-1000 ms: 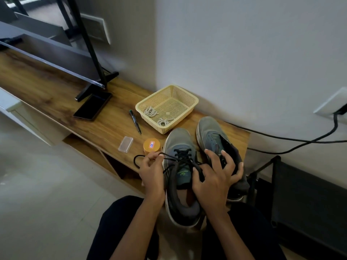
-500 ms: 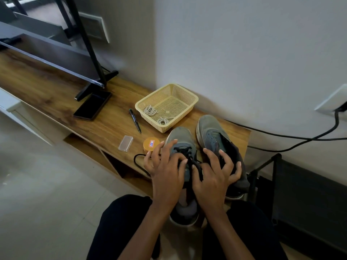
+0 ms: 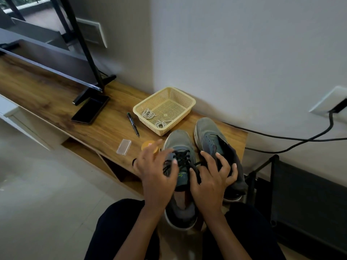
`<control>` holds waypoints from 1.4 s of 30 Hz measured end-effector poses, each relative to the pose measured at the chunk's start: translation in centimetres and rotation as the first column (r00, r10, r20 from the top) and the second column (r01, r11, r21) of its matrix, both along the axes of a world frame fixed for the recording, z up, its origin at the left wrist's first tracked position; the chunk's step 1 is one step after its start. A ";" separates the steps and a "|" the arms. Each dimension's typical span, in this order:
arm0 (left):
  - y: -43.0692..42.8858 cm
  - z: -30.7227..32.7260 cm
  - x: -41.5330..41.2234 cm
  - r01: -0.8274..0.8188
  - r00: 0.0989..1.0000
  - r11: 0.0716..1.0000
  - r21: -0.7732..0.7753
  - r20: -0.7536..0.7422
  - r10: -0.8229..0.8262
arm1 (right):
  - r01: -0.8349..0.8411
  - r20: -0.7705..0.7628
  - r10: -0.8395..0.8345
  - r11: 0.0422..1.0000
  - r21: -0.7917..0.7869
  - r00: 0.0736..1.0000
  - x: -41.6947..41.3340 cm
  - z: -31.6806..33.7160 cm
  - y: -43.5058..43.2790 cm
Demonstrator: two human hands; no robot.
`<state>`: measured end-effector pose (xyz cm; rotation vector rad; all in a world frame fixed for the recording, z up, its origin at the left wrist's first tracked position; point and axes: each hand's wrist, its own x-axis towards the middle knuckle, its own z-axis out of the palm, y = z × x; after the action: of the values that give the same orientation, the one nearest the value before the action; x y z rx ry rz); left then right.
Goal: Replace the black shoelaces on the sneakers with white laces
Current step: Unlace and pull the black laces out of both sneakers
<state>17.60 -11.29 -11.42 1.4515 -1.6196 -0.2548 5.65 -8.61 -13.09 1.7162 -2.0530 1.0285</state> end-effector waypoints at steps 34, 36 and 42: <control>1.4 0.2 0.8 -0.217 0.937 0.952 0.216 -0.227 0.265 | 0.037 0.045 -0.040 0.996 0.078 0.998 0.3 0.4 0.4; 1.8 0.3 0.7 -0.152 0.970 0.971 0.185 -0.159 0.182 | 0.016 0.058 -0.023 0.993 0.120 0.998 0.2 0.9 0.3; 1.8 -1.4 0.6 -0.063 0.992 0.980 0.189 0.124 0.039 | -0.193 0.008 0.198 0.949 0.248 0.980 0.5 2.2 -1.1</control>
<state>18.19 -9.44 -12.82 1.6812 -1.6882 -0.3073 6.19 -9.67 -10.92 2.0807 -2.1080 0.8335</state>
